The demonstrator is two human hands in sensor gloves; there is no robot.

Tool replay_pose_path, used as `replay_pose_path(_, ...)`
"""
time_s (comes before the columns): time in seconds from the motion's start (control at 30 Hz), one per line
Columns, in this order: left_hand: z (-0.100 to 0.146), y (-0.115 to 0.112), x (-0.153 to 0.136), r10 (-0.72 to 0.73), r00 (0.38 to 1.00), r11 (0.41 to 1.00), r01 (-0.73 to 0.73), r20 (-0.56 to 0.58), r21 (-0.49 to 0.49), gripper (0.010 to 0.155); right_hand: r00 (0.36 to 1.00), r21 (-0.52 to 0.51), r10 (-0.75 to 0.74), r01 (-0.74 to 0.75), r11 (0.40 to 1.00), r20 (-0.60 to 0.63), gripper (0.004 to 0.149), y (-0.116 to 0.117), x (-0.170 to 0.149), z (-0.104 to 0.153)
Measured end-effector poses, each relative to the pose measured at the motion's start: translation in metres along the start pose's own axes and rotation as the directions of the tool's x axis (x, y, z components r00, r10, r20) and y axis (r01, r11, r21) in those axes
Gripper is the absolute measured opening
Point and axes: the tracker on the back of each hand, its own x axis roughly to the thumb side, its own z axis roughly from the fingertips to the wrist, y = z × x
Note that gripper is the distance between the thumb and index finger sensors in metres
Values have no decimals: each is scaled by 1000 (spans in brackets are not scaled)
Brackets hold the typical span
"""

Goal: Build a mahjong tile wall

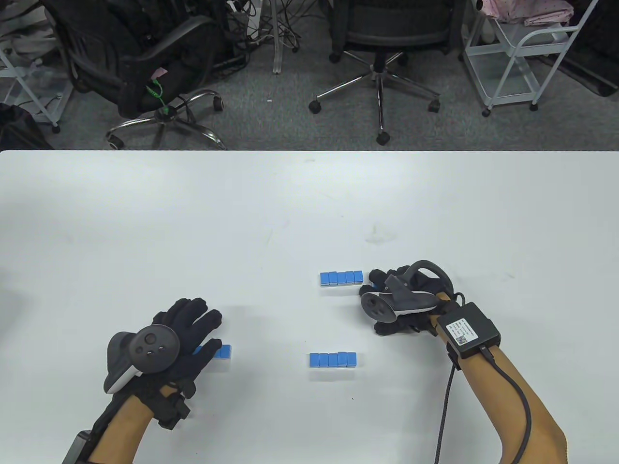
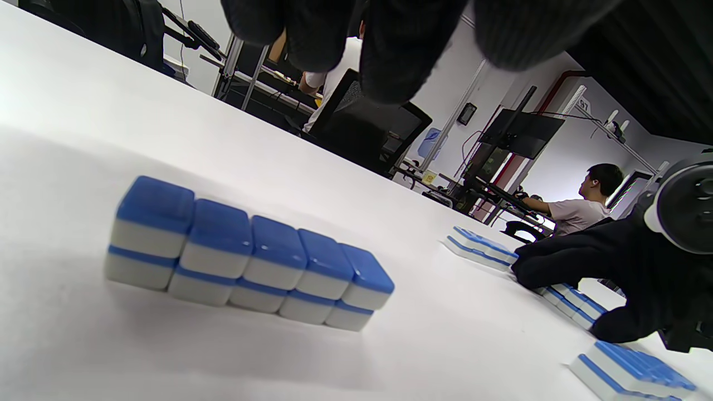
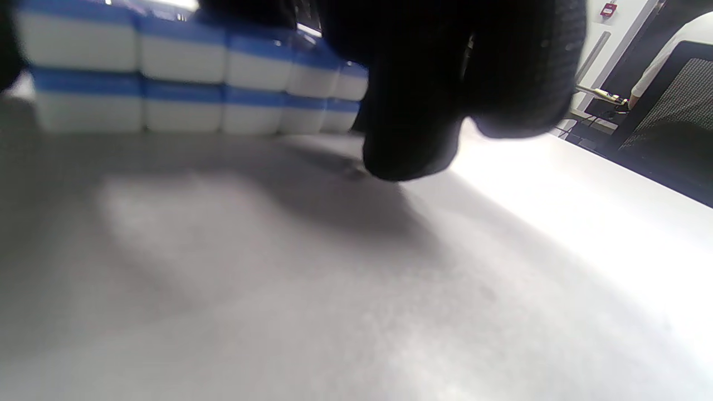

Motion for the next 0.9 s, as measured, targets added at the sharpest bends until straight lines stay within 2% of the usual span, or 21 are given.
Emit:
replay_pose_path(0.23, 0, 0, 0, 3, 1000, 1000, -3, 1, -1, 64, 999, 82, 30, -28, 996, -18, 87, -4, -2, -3)
replay_pose_path(0.4, 1, 1, 0, 3, 1000, 1000, -3, 3, 8, 64, 1000, 144, -8, 12, 990, -30, 87, -4, -5, -4)
replay_pose_path(0.67, 1, 1, 0, 2, 1000, 1000, -2, 6, 14, 64, 999, 167, -15, 24, 986, -51, 87, -5, -5, -4)
replay_pose_path(0.9, 1, 1, 1, -3, 1000, 1000, 3, 11, 14, 64, 998, 184, 37, -27, 982, -47, 84, -9, 1, 1)
